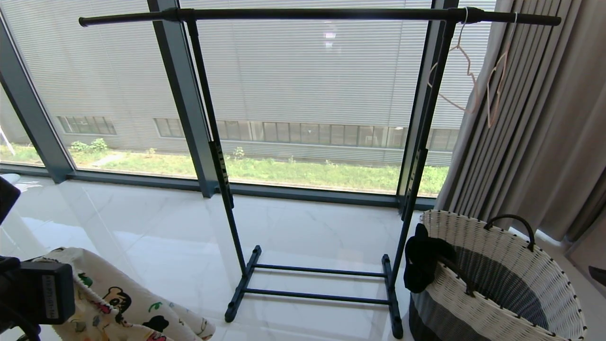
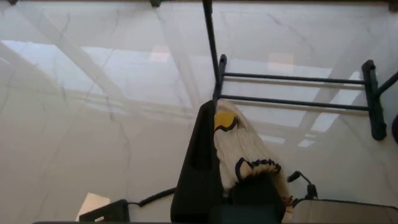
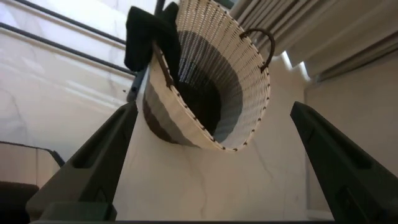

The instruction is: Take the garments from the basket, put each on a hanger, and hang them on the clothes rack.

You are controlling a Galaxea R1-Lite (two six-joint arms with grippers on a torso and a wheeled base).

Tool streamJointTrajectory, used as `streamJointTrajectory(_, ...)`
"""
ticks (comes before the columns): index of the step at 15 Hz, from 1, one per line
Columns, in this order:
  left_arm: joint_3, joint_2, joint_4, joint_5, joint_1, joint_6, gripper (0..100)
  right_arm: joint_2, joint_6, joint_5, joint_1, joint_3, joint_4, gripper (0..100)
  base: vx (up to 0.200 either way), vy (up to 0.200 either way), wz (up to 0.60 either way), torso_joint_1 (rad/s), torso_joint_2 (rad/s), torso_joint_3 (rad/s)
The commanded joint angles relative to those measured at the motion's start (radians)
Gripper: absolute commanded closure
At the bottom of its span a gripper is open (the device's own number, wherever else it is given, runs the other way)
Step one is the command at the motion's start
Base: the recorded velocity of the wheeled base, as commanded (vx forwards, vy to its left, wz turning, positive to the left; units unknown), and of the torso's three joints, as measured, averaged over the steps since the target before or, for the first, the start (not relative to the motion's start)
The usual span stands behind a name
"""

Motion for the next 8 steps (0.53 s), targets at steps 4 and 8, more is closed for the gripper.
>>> streamJointTrajectory(4, 0.014, -0.068, 0.009, -0.052, 0.212, 0.053, 100, -0.028, -0.009, 0.001, -0.040, 0.020, -0.005, 0, 0.000, 0.000, 0.00, 0.014, -0.04, -0.029)
streamJointTrajectory(8, 0.066, -0.066, 0.003, -0.047, 0.223, 0.062, 100, -0.028, -0.009, 0.001, -0.040, 0.020, -0.023, 0, 0.000, 0.000, 0.00, 0.135, -0.38, -0.239)
